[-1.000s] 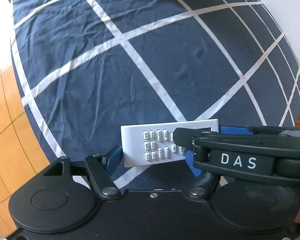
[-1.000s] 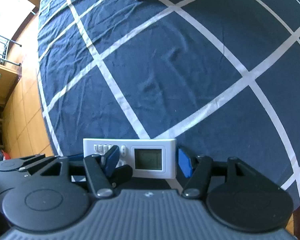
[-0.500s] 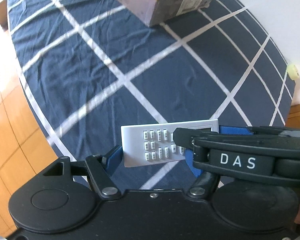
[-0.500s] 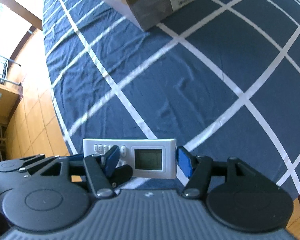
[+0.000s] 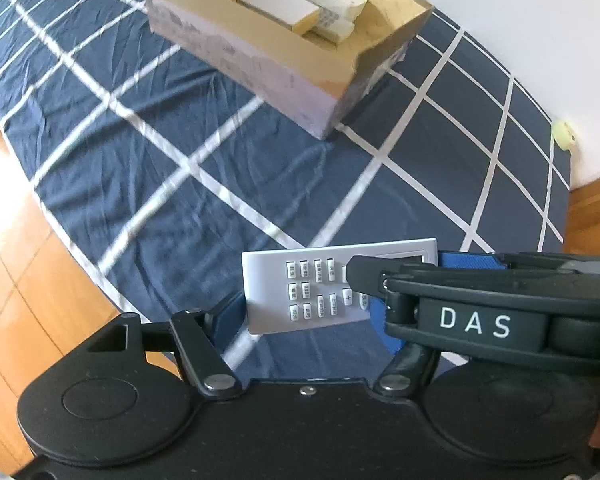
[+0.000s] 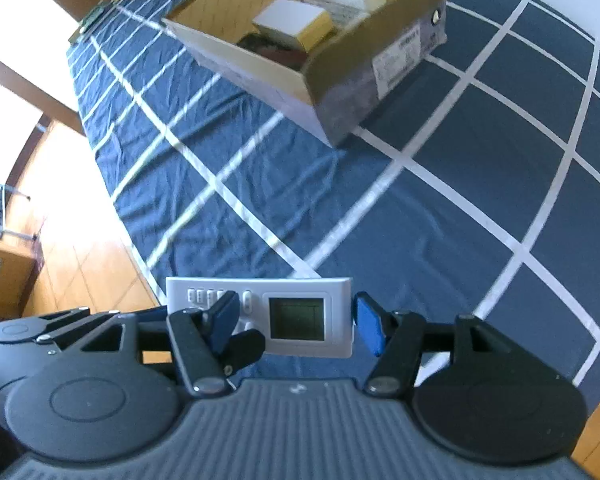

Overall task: Organize objects
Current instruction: 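Carry the held air-conditioner remote with both tools over the cardboard box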

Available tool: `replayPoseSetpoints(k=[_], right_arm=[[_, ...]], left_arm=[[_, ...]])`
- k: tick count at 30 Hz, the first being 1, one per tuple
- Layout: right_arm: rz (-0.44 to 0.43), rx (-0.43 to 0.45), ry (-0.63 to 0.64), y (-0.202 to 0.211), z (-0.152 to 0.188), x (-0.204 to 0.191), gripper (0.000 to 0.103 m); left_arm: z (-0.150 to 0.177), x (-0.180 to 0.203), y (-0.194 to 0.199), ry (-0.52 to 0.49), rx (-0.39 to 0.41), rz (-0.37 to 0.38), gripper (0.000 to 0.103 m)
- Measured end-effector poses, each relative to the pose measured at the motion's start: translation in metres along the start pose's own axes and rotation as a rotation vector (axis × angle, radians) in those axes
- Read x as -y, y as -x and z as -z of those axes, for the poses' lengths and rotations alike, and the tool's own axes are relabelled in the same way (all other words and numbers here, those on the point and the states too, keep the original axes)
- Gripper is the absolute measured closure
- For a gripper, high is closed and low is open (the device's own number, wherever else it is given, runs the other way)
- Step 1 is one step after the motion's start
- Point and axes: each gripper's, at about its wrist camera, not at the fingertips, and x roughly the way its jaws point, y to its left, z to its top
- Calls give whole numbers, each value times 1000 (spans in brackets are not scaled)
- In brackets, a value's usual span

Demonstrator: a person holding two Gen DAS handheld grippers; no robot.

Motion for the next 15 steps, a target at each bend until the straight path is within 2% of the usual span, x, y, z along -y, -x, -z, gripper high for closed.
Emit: replayPoseSetpoints(k=[15], right_arm=[[38,100,-138,-3,-46,-61,41]], left_arm=[[-66,-50,20,-154,19,32,36]])
